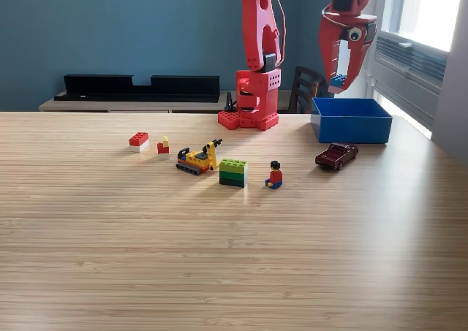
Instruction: Grasp a lego block and put it in the bin.
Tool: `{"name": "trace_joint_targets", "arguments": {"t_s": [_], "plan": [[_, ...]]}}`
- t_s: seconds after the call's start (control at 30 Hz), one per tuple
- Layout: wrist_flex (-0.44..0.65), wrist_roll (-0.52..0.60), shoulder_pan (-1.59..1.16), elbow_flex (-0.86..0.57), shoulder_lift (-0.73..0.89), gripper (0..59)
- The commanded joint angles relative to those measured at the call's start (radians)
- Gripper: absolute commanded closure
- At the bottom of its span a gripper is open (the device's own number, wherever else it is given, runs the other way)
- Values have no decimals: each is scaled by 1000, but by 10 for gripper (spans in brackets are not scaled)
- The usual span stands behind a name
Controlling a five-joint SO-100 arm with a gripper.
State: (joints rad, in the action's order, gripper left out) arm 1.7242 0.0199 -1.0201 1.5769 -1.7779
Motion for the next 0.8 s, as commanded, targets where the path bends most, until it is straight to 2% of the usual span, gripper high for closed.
{"name": "trace_joint_targets", "arguments": {"t_s": [0.03,0.27,0.3,0.37,0.4,0.47,0.67,0.73,0.8], "plan": [[14,-40,-153,14,-72,586],[14,-81,-264,29,-71,584],[14,-86,-264,29,-71,551],[12,-95,-264,29,-71,366],[11,-98,-264,28,-71,330],[5,-98,-262,26,-71,294],[0,-100,-245,21,-71,299],[0,-97,-218,11,-71,329],[0,-92,-173,0,-71,396]]}}
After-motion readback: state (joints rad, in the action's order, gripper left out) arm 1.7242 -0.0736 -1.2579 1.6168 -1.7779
